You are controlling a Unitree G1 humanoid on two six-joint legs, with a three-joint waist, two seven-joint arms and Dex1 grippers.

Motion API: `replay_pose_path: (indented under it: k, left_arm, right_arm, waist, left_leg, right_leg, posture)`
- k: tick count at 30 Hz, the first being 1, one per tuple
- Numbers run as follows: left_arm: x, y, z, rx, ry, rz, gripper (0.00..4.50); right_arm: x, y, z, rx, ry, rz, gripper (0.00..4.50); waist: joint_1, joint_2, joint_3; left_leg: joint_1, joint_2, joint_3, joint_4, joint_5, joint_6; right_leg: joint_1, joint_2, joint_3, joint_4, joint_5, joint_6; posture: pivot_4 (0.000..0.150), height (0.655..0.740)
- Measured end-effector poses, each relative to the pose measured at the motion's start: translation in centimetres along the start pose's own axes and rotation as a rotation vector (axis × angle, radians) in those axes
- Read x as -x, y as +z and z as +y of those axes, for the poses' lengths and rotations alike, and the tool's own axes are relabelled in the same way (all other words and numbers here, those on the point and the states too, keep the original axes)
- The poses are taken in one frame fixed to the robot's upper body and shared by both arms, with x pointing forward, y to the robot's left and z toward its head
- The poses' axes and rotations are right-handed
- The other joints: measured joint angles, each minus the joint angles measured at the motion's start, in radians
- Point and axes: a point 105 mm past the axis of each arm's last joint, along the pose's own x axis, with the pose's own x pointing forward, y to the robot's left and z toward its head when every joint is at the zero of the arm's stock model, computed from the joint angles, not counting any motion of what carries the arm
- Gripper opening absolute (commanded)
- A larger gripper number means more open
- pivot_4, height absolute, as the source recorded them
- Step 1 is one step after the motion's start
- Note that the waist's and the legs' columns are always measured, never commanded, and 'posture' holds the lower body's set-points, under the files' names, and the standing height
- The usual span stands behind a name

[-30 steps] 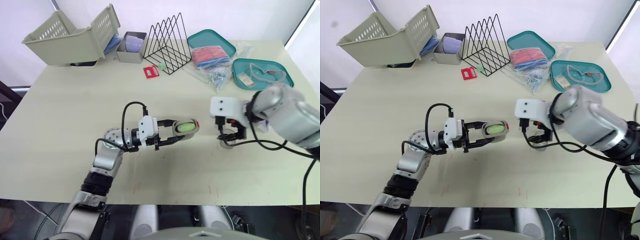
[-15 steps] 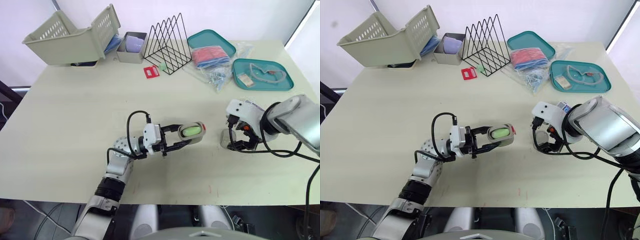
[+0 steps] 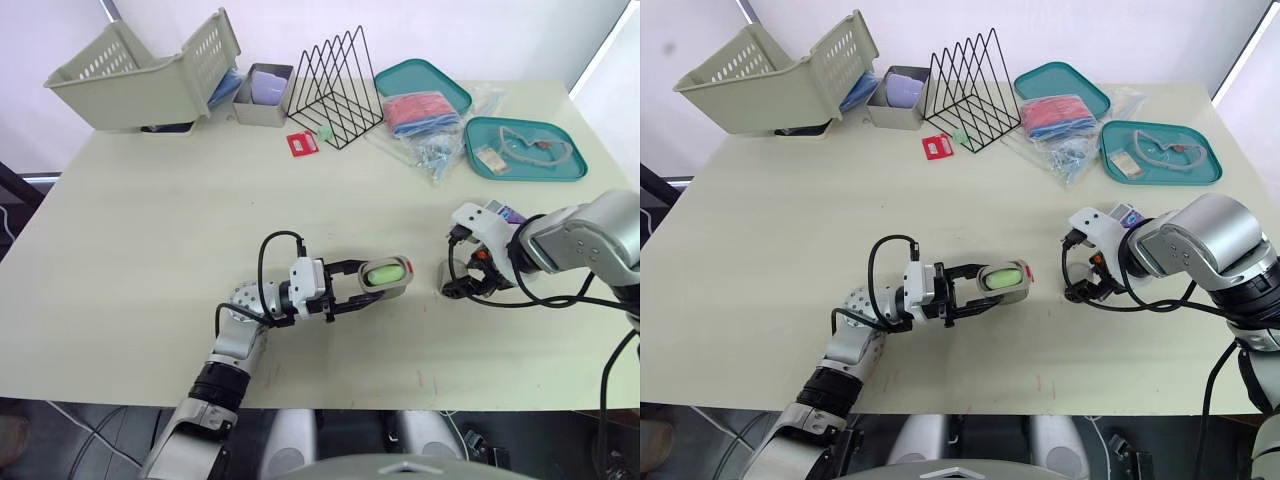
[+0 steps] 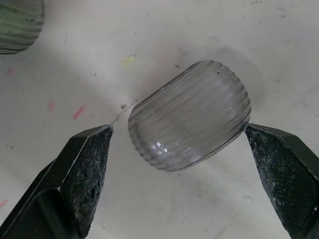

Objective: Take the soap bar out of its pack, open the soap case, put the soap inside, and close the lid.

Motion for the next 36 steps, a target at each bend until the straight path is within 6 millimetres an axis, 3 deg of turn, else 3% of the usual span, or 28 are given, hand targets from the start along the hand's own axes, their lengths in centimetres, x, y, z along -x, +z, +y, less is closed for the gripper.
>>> replay_pose_path:
  k: [18, 21, 24, 34, 36]
  left_arm:
    - [0.2, -0.1, 0.4, -0.011, 0.030, 0.016, 1.85]
    - [0.2, 0.0, 0.4, -0.017, 0.035, 0.014, 1.85]
    - [0.3, 0.0, 0.4, -0.022, 0.036, 0.015, 1.85]
    - [0.2, 0.0, 0.7, -0.042, 0.027, 0.027, 1.85]
    - [0.2, -0.1, 0.7, -0.040, 0.028, 0.029, 1.85]
  right_arm:
    - [-1.9, 2.2, 0.9, -0.028, -0.032, -0.029, 4.41]
    - [-1.9, 2.1, 0.8, -0.027, -0.050, -0.025, 3.60]
    - [-1.9, 1.8, 0.5, -0.019, -0.077, -0.015, 2.24]
    - [-1.8, 2.2, 1.2, 0.058, -0.113, -0.038, 2.24]
    - [-1.7, 2.5, 1.5, 0.089, -0.126, -0.056, 2.76]
  waist:
    - [-0.007, -0.002, -0.001]
    - [-0.006, -0.002, -0.001]
    - [-0.005, -0.002, -0.001]
    - [-0.005, -0.001, -0.001]
    - [-0.005, -0.001, -0.001]
  left_leg:
    - [0.001, 0.001, 0.000, 0.000, 0.000, 0.000]
    - [0.001, 0.001, 0.000, 0.000, 0.000, 0.000]
    - [0.001, 0.001, 0.000, 0.000, 0.000, 0.000]
    - [0.001, 0.001, 0.000, -0.001, 0.000, 0.000]
    - [0.000, 0.001, 0.000, -0.002, 0.000, 0.000]
  right_leg:
    - [0.001, 0.001, 0.000, 0.001, 0.000, 0.000]
    - [0.001, 0.001, 0.000, 0.000, 0.000, 0.000]
    - [0.001, 0.001, 0.000, 0.000, 0.000, 0.000]
    - [0.000, 0.001, 0.000, -0.001, 0.000, 0.000]
    - [0.000, 0.001, 0.000, 0.000, 0.000, 0.000]
  posture:
    - [0.150, 0.7400]
    - [0.150, 0.7400]
    - [0.150, 0.7400]
    - [0.150, 0.7400]
    - [0.150, 0.7400]
